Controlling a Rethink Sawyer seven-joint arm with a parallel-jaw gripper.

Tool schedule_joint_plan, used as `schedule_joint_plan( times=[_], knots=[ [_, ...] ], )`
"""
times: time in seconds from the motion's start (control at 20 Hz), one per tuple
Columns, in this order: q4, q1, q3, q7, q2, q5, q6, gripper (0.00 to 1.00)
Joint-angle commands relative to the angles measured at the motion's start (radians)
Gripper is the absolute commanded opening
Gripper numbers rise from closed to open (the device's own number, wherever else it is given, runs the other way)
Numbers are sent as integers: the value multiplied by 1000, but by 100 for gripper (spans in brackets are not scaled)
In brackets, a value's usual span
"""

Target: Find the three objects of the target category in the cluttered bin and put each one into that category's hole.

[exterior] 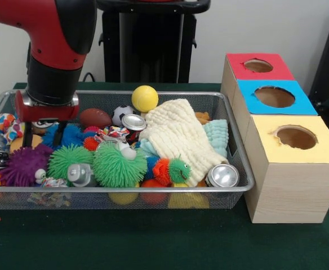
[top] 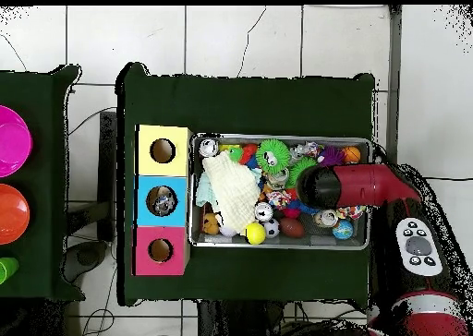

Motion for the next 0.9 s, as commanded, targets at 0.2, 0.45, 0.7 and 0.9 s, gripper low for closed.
schedule_joint_plan(
  times=[0.2, 0.45, 0.7, 0.9],
  knots=[
    [-9, 30, -37, -38, 10, -25, 158, 100],
    [-36, 46, -52, -53, 8, -22, 210, 100],
    [-53, 39, -77, -63, 14, -45, 221, 100],
    [-55, 20, -67, -67, 28, -52, 179, 100]
  ],
)
